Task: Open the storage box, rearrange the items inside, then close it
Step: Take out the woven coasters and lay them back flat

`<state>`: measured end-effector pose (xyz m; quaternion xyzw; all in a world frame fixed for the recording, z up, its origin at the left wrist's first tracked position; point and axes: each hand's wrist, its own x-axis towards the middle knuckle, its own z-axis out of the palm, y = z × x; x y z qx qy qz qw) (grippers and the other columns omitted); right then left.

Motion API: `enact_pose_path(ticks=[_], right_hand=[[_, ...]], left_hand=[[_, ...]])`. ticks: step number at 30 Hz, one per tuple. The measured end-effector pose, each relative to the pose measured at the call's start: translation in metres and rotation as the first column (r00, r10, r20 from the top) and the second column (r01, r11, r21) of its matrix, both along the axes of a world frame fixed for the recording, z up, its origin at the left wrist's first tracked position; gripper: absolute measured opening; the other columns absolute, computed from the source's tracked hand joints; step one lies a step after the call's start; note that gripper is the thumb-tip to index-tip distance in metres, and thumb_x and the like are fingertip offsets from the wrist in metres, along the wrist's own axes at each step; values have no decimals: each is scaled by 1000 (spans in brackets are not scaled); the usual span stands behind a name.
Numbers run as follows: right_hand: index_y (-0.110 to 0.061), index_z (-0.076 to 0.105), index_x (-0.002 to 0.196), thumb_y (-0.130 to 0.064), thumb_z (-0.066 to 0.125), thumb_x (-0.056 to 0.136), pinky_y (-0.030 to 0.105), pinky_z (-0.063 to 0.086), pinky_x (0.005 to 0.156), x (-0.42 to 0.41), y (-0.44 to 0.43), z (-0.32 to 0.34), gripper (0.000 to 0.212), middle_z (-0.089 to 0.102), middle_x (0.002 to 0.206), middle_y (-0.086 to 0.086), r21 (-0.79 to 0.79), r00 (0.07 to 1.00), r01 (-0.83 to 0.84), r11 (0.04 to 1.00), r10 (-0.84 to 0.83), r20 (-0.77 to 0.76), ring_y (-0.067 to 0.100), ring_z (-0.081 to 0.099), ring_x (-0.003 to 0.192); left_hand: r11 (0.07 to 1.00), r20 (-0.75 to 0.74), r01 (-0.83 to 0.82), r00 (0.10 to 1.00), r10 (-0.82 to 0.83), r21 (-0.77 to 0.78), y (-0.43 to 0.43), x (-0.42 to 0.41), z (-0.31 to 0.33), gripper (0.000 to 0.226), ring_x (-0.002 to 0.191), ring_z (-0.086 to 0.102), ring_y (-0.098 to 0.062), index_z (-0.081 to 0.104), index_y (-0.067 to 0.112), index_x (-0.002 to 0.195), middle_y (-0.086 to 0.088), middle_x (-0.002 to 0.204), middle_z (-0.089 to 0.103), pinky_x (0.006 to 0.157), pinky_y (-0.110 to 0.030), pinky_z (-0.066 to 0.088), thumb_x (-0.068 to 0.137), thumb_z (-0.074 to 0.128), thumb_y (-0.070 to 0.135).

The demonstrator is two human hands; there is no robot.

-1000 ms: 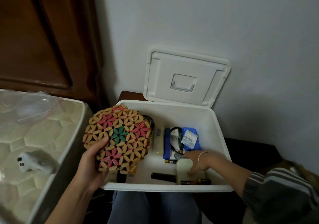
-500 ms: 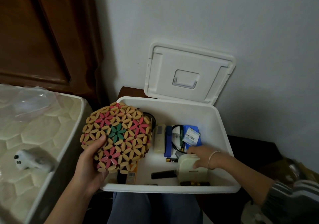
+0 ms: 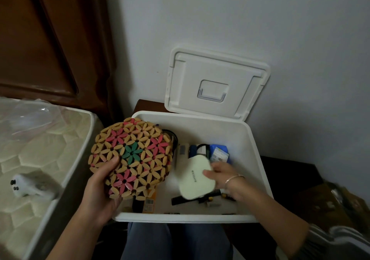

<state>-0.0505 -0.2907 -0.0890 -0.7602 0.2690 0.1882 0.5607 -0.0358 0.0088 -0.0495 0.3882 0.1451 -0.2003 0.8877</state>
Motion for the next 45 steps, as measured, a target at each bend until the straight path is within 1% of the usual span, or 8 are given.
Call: enact_pose_path(ticks=[6,14,18,22,27,34,39,45], right_hand=[[-1,52,123,-15,61,90,41,54,89,17,49,-22,37,60,122,17,52,983,-42,998,51,-179,28,62,107],[0,57,118,-12,59,91,48,51,94,21,29,-20,30,60,121,21,13,970,-159,987,158,-186,32,60,111],[-1,53,123,-10,62,90,40,54,86,26,5,-9,35,62,118,18,108,989,103,989,-89,-120,32,63,105],[1,49,127,-9,58,92,40,50,84,32,-15,-3,37,58,124,22,271,919,394,878,-376,-118,33,59,108],[-1,45,134,-9,52,95,43,45,93,52,-14,-6,40,52,133,22,347,859,507,789,-493,-137,35,51,123],[1,44,134,-14,52,96,39,46,88,65,-18,-11,41,54,132,21,268,820,570,777,-557,-132,28,56,107],[3,50,127,-14,51,96,41,49,80,58,-42,-13,35,57,126,21,221,738,670,709,-668,-94,35,57,115],[5,64,101,-15,56,91,40,54,71,55,-36,-33,24,67,92,18,-42,709,705,708,-703,58,31,64,78]], left_hand=[[1000,2,2,1000,-2,7,2,0,-1,30,99,71,-32,79,21,94,-15,113,72,68,-40,60,81,53,23],[999,7,9,1000,-10,41,1,0,0,28,91,73,-29,80,22,88,-13,105,74,62,-37,60,79,54,24],[999,10,25,1000,-25,32,1,0,0,28,96,72,-32,80,22,90,-15,109,73,66,-39,60,80,54,23],[999,1,29,1000,-29,36,1,3,-1,28,95,72,-31,80,22,89,-15,109,73,64,-39,60,79,54,24],[998,-12,47,999,-47,44,0,3,-1,28,98,71,-31,80,22,92,-15,112,72,67,-39,60,81,54,25],[997,-36,46,998,-44,62,1,0,-1,30,90,73,-31,71,15,103,-16,106,74,59,-37,60,78,57,22],[996,-24,67,998,-65,62,-1,2,-1,38,90,73,-32,62,16,113,-16,106,74,59,-38,60,77,57,22],[995,-17,68,998,-67,77,-2,4,-2,36,90,73,-31,63,16,112,-16,105,74,59,-37,60,77,58,22]])
